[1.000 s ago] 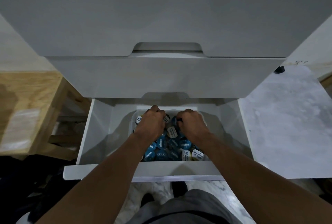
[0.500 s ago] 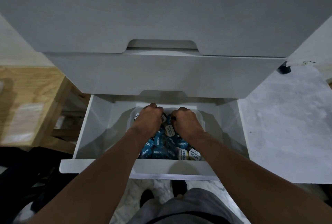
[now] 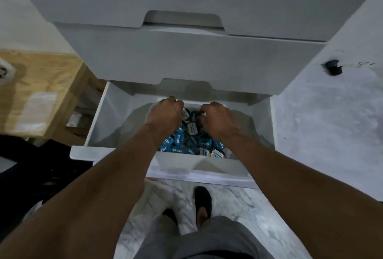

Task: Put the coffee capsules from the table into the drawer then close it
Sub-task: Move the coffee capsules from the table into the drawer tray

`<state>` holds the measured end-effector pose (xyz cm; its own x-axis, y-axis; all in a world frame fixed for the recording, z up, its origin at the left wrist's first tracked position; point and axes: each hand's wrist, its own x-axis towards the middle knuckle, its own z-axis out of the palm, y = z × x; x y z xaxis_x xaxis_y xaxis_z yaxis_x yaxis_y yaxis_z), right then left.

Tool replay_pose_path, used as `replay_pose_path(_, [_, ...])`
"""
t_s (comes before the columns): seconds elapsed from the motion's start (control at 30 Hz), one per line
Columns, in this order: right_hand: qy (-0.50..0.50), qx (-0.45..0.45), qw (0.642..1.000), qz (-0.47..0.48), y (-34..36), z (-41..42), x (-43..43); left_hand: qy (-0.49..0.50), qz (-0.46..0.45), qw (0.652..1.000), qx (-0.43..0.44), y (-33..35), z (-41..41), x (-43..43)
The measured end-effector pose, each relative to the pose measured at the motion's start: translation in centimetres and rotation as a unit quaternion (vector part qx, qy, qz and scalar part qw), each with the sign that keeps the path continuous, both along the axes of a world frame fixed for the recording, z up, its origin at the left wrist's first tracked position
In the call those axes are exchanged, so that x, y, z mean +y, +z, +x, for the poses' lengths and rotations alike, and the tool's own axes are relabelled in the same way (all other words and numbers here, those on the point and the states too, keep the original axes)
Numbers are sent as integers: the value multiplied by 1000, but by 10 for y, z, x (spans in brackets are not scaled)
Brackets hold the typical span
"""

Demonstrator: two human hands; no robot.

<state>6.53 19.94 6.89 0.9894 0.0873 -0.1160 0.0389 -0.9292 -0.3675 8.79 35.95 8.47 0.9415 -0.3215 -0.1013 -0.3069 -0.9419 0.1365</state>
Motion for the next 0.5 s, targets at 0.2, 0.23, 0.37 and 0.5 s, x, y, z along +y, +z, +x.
replay_pose_path(0.2, [-48, -48, 997, -31, 27, -38, -14, -16, -7, 1000, -26, 24, -28, 5])
replay_pose_path(0.23, [-64, -55, 996, -34, 34, -47, -14, -19, -7, 999, -28, 29, -34, 5])
replay_pose_path(0.37, [-107, -73, 991, -40, 53, -89, -10, -56, -18, 996, -67, 51, -68, 6])
replay_pose_path(0.5, [-127, -98, 985, -58, 62, -136, -1, -97, -41, 988, -115, 63, -109, 3])
